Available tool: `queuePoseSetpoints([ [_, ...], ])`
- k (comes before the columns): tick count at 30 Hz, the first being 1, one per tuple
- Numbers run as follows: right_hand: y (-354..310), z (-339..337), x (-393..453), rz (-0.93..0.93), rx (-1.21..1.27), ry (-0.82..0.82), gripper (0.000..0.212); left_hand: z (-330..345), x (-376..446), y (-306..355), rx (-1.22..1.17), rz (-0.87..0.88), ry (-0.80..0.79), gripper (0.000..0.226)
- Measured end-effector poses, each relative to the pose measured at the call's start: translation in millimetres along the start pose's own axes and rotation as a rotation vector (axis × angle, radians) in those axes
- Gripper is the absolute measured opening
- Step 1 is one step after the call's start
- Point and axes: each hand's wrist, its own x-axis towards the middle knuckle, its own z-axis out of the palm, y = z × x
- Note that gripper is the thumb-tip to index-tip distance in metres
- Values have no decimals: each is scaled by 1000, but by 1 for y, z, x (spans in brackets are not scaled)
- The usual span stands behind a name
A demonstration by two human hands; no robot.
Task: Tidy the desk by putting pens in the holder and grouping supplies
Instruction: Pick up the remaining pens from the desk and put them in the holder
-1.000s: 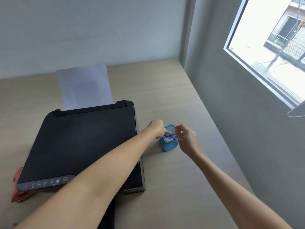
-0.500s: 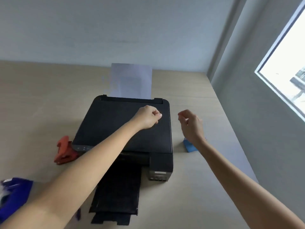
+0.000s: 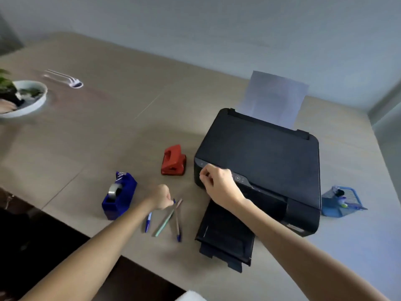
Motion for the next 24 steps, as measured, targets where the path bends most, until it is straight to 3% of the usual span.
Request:
queuePoseSetpoints([
  [3, -1, 41, 0, 103, -70, -206, 15, 35, -4, -18, 34, -55, -105, 15],
  [5, 3, 63, 0, 170, -112, -310, 19, 47, -7, -22, 97, -58, -92, 10],
  [6, 4, 74, 0, 205, -136, -365, 21, 53, -3, -27, 93, -57, -58, 19],
  [12, 1, 117, 7, 305, -323, -613, 24, 63, 4, -34, -159, -89, -58, 37],
  [15, 4, 140, 11, 370, -334, -626, 25, 52, -2, -40, -133, -201, -28, 34],
  [19, 4, 154, 14, 449, -324, -624, 26, 43, -7, -64, 8, -210, 84, 26],
  [24, 9, 158, 16, 468, -358, -637, 28, 50, 0, -73, -73, -247, 186, 26],
])
